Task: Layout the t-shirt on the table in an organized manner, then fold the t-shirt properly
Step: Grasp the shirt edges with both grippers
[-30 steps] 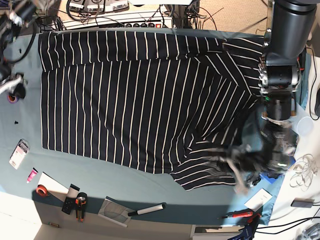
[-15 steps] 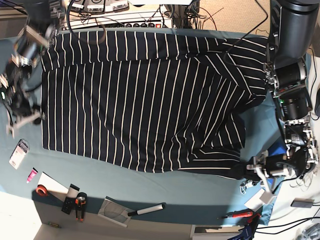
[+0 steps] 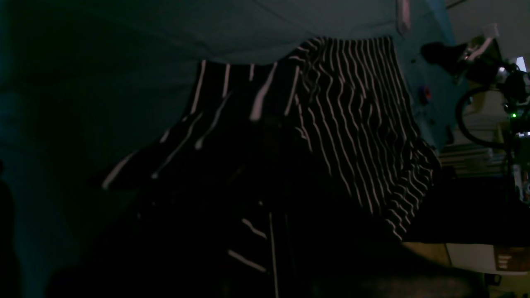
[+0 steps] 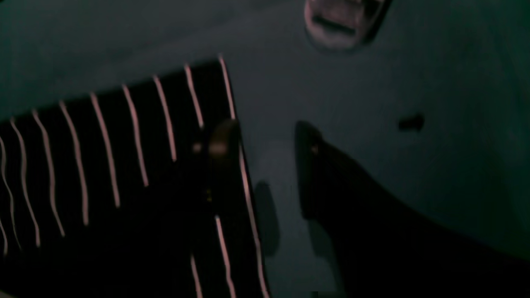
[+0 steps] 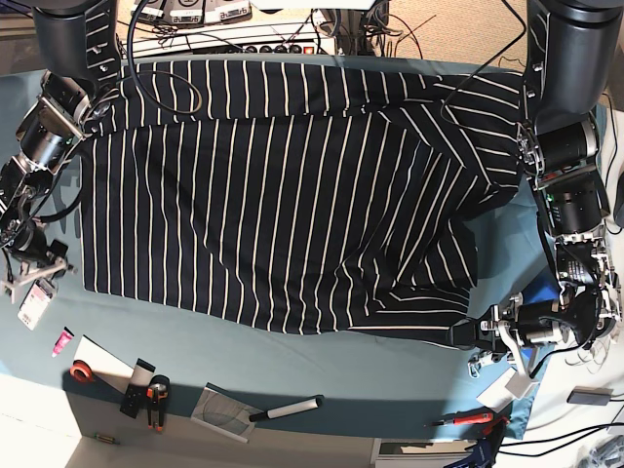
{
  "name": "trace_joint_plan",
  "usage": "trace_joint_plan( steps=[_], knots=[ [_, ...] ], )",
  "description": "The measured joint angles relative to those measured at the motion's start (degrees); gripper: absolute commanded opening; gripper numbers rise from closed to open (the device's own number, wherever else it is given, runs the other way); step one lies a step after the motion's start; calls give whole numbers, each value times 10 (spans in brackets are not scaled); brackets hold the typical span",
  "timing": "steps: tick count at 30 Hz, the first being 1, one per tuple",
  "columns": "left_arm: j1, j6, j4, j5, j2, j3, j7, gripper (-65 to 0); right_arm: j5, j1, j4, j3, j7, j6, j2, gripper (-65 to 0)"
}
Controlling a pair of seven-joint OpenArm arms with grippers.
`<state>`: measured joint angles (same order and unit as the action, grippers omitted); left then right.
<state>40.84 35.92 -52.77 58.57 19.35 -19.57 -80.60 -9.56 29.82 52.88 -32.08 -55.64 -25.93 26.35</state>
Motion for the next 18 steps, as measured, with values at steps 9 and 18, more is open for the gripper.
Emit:
trace_joint_plan(
  steps=[9,18],
  knots=[
    [0,0,0,0,0,0,0,-650,20,-23,0,62,57,-10,-1,-328],
    [0,0,0,12,0,0,0,-650,15,-7,-133,103,158,39,5,-329]
  ],
)
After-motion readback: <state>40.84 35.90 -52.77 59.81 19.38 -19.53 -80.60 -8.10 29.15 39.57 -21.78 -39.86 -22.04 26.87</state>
